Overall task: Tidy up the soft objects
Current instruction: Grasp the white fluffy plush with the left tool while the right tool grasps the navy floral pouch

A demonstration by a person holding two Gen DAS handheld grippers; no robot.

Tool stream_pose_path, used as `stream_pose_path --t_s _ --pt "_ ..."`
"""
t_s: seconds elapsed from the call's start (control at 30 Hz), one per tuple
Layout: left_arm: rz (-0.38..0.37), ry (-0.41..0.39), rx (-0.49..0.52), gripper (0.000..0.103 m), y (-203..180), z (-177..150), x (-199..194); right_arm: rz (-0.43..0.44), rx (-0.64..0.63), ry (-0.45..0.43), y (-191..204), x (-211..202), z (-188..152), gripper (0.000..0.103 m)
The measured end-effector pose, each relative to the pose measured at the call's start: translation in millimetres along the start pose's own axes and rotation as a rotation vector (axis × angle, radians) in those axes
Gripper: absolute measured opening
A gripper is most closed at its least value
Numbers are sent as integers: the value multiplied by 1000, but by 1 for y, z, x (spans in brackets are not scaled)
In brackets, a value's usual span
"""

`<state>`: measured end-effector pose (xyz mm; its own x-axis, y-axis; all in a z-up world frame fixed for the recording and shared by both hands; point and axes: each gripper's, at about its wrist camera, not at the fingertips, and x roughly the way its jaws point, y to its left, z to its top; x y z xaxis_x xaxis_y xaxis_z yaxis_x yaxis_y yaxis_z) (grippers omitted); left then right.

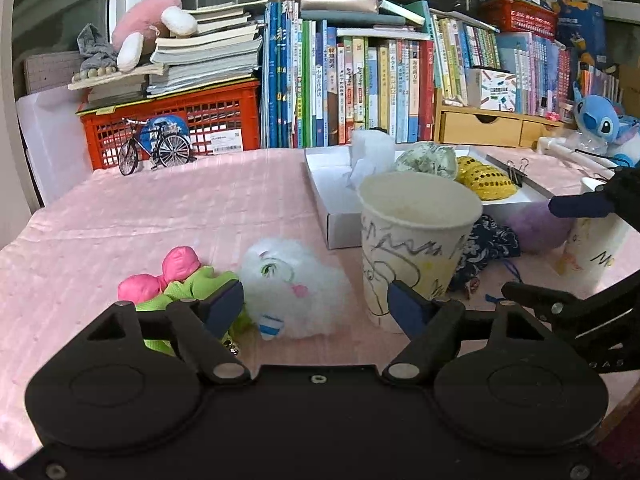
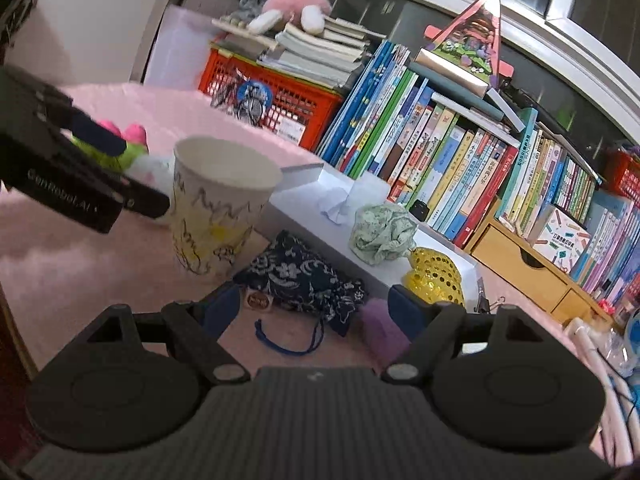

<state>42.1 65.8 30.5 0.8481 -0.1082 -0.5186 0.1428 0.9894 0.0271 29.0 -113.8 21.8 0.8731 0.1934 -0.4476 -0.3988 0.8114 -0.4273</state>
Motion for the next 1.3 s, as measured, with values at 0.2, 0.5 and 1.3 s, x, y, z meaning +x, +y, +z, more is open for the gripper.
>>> stream_pose_path --t_s 0.2,0.5,1.3 --pt "4 21 -30 77 8 -3 11 21 -35 30 5 15 0 86" --pt "-16 45 -47 66 13 -2 19 41 -72 53 11 36 7 81" --pt "-17 34 -46 24 14 -3 -8 119 -23 57 3 31 7 27"
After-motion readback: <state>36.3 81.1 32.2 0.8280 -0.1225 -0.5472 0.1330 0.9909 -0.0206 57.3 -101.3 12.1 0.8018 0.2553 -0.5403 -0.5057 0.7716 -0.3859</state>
